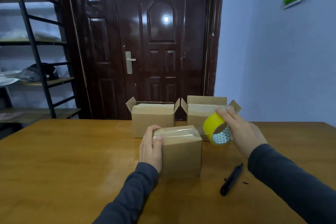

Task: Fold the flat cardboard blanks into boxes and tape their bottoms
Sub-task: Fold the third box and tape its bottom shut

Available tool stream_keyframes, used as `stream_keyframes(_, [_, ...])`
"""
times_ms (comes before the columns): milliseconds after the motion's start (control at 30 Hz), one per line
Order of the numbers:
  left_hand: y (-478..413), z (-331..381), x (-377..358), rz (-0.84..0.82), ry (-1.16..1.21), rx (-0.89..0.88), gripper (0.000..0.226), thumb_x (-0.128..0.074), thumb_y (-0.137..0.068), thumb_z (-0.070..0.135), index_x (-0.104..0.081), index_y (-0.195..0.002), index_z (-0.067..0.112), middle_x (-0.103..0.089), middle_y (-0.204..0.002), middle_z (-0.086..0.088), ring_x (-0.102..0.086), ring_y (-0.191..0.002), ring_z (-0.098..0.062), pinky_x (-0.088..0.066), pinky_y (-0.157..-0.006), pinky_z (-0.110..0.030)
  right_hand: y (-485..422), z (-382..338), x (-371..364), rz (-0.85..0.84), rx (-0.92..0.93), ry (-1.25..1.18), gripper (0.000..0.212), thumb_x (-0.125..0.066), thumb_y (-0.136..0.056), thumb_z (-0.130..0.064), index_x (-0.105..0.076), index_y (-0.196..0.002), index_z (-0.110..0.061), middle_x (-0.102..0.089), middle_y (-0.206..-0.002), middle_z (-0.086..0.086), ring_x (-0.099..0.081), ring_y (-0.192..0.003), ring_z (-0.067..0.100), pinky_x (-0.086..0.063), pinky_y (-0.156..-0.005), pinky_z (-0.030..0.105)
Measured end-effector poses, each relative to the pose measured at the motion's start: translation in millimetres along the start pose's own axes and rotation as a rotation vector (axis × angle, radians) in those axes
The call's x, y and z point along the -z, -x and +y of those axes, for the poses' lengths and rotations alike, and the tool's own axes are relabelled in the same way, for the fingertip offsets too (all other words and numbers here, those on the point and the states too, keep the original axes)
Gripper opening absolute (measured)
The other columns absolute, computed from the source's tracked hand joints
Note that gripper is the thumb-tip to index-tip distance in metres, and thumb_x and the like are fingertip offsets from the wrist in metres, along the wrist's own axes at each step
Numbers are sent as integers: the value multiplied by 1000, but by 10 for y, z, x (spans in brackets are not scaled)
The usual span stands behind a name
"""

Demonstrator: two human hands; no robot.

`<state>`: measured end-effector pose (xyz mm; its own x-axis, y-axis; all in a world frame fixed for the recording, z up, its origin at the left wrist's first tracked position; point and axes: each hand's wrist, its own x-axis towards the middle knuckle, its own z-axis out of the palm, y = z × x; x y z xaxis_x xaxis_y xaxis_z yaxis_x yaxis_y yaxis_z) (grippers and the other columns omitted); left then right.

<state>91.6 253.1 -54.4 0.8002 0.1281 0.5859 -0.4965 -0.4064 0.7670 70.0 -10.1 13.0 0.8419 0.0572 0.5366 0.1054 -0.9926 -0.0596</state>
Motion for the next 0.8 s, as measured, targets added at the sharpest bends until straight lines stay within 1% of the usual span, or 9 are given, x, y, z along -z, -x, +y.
stream_keyframes(133, [10, 19, 12, -16, 13, -1, 48, -25, -81, 53, -50, -112, 27, -57, -101, 6, -53, -94, -5, -44, -74, -21, 135, 0, -203, -15, -18, -55, 95, -58, -77, 13, -21, -151, -35, -38, -152, 7, -67, -96, 26, -56, -76, 33])
stream_keyframes(233, [19, 37, 22, -32, 17, 18, 48, -25, -80, 54, -49, -113, 29, -57, -102, 7, -53, -94, -3, -43, -74, -19, 279, -100, -344, -37, -45, -135, 97, -56, -77, 16, -19, -152, -34, -36, -154, 8, -68, -91, 24, -57, -76, 28])
stream_keyframes(300, [12, 52, 64, -56, 16, 31, 48, -26, -79, 53, -51, -113, 30, -58, -101, 10, -52, -94, 2, -41, -74, -17, 341, -187, -407, -18, -62, -181, 93, -55, -82, 12, -16, -153, -34, -35, -155, 6, -67, -93, 21, -55, -78, 26])
stream_keyframes(367, [-17, 81, 147, -106, 8, 50, 40, -31, -83, 48, -54, -111, 30, -59, -99, 11, -53, -93, 2, -41, -73, -18, 368, -238, -438, 11, -74, -207, 88, -54, -86, 8, -15, -153, -34, -35, -154, 6, -66, -98, 20, -53, -82, 26])
stream_keyframes(433, [-111, 175, 250, -188, -48, 92, 26, -38, -92, 35, -56, -109, 28, -61, -101, 8, -54, -95, -6, -44, -78, -23, 388, -253, -453, 19, -87, -220, 89, -55, -86, 9, -15, -153, -33, -36, -154, 7, -66, -96, 17, -52, -81, 23])
stream_keyframes(533, [-369, 387, 354, -329, -281, 218, 24, -42, -97, 22, -60, -113, 17, -56, -113, 3, -50, -111, -20, -39, -91, -30, 426, -276, -470, 2, -78, -212, 93, -59, -84, 8, -11, -152, -33, -40, -151, 11, -67, -93, 16, -54, -79, 23])
stream_keyframes(633, [-669, 561, 236, -446, -597, 395, 41, -33, -100, 27, -50, -131, 6, -49, -134, -11, -44, -126, -30, -36, -104, -36, 436, -346, -381, -15, -57, -138, 91, -56, -89, 3, -2, -153, -32, -29, -157, 12, -62, -112, 19, -53, -89, 26])
stream_keyframes(733, [-707, 580, -71, -543, -859, 353, 55, -21, -98, 41, -45, -136, 8, -40, -146, -19, -38, -132, -34, -28, -112, -49, 466, -399, -282, -42, -62, -88, 90, -50, -90, 4, 4, -153, -30, -22, -159, 12, -59, -116, 18, -52, -89, 24])
stream_keyframes(800, [-656, 573, -202, -573, -960, 296, 72, -10, -94, 57, -41, -142, 14, -36, -151, -14, -33, -138, -31, -18, -115, -53, 478, -386, -274, -59, -63, -57, 91, -49, -90, 5, 7, -153, -30, -22, -158, 13, -60, -112, 16, -53, -85, 23])
